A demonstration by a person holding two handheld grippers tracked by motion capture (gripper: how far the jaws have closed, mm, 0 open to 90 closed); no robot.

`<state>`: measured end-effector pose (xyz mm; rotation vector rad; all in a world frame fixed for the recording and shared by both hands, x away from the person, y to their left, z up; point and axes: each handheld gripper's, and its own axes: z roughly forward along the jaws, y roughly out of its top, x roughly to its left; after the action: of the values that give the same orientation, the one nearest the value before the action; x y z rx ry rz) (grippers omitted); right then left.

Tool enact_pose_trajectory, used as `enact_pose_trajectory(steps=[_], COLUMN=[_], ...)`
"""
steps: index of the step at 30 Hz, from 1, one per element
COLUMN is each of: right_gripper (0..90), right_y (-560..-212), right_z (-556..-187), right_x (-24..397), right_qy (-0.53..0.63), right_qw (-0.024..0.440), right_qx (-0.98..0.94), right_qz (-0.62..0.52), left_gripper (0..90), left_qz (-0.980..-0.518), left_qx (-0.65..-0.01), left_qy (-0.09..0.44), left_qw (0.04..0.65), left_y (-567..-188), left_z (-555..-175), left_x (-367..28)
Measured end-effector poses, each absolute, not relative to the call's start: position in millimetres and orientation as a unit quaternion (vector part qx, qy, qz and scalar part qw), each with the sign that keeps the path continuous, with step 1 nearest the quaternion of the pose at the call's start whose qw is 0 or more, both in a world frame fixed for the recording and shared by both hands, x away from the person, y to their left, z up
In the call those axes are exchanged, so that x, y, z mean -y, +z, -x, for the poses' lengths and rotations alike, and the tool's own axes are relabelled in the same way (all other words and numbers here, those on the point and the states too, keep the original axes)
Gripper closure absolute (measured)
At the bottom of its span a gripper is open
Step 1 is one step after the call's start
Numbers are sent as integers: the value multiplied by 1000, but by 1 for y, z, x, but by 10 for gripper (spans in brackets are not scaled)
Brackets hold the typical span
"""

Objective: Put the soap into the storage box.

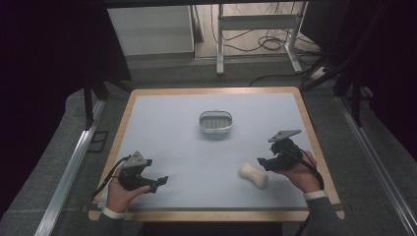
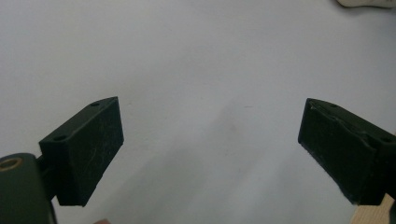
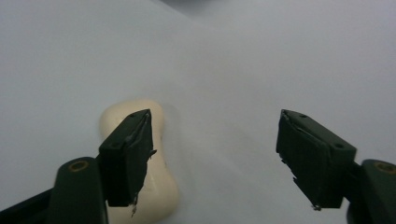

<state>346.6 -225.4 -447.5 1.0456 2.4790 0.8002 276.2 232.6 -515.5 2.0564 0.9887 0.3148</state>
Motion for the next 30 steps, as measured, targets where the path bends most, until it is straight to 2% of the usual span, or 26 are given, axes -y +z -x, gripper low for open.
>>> enact_pose_trajectory(steps=[13, 30], right_gripper=[288, 326], right_y=[-449, -473], right_z=[-345, -345], right_x=[207, 186], right_qy=[246, 185], right_qw=[141, 92], right_qx=[-894, -921], right_qz=[-348, -331], left_gripper=[72, 72], left_qz=[-816, -817], left_qx=[-392, -393], left_qy=[126, 127], left_qw=[406, 402], left_y=[-515, -516], left_z=[-276, -276], left_x=[-233, -233])
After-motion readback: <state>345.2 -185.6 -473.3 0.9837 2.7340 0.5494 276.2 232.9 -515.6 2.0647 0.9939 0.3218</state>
